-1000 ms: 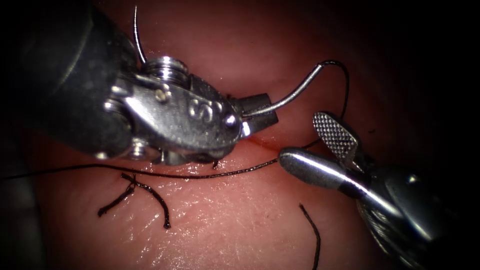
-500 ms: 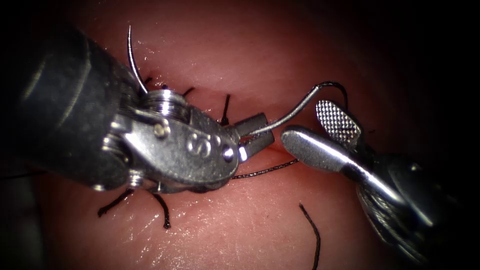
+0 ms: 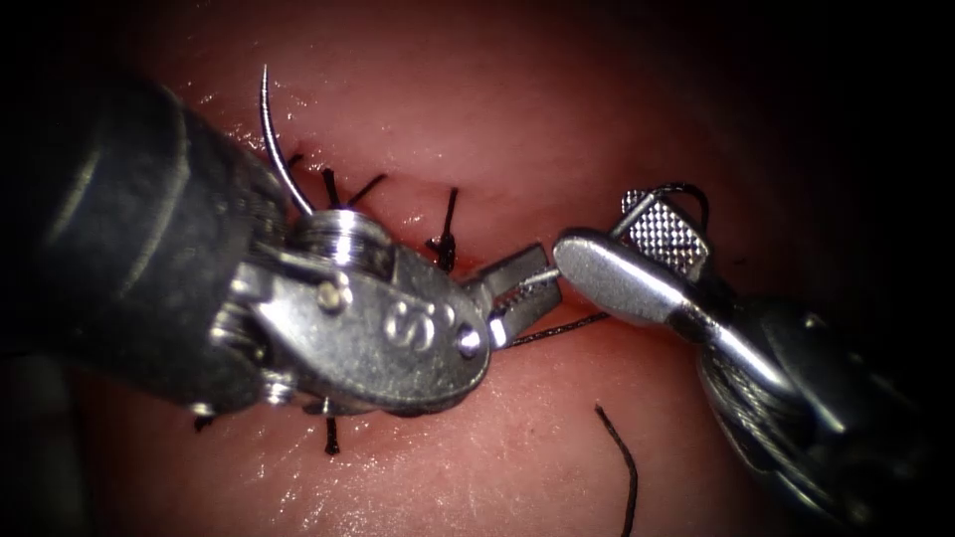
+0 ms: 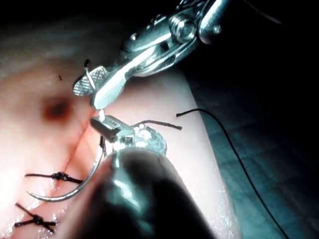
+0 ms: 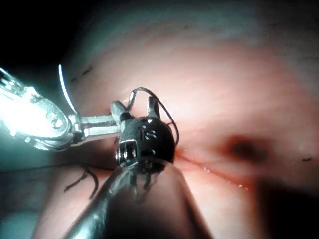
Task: Wound Closure
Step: Hand over the needle from the left to the right gripper
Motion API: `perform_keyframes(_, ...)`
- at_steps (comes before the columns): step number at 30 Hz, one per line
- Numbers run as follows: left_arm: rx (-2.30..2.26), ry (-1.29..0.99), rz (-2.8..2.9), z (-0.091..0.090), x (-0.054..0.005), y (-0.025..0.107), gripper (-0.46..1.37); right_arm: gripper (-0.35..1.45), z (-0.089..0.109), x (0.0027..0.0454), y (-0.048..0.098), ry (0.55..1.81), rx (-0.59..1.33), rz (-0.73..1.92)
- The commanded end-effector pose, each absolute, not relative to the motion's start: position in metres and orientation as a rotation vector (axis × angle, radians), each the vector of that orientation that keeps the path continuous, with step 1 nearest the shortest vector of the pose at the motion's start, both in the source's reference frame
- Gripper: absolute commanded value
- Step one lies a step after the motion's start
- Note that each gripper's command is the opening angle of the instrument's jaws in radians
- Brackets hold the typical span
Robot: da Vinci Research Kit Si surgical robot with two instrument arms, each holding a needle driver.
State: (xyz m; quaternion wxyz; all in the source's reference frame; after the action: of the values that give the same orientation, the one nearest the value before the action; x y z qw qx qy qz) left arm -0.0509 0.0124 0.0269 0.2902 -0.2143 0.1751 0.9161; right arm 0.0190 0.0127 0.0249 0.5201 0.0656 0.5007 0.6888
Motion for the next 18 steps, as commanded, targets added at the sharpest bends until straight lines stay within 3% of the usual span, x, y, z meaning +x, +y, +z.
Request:
perform_keyframes(1, -0.571, 0.469, 2.447, 0.0268, -0.0510, 0.0123, -0.35, -0.27, 0.0248, 0.0190, 0.0127, 1.196, 0.164, 1.669)
perform_keyframes(2, -0.574, 0.467, 2.448, 0.0268, -0.0510, 0.0123, -0.35, -0.35, 0.0248, 0.0190, 0.0127, 1.192, 0.163, 1.670)
perform_keyframes(17, -0.610, 0.451, 2.469, 0.0262, -0.0511, 0.0115, -0.35, -0.35, 0.0252, 0.0186, 0.0133, 1.181, 0.131, 1.653)
perform_keyframes(18, -0.636, 0.432, 2.475, 0.0260, -0.0510, 0.0116, -0.13, -0.35, 0.0252, 0.0185, 0.0133, 1.177, 0.125, 1.642)
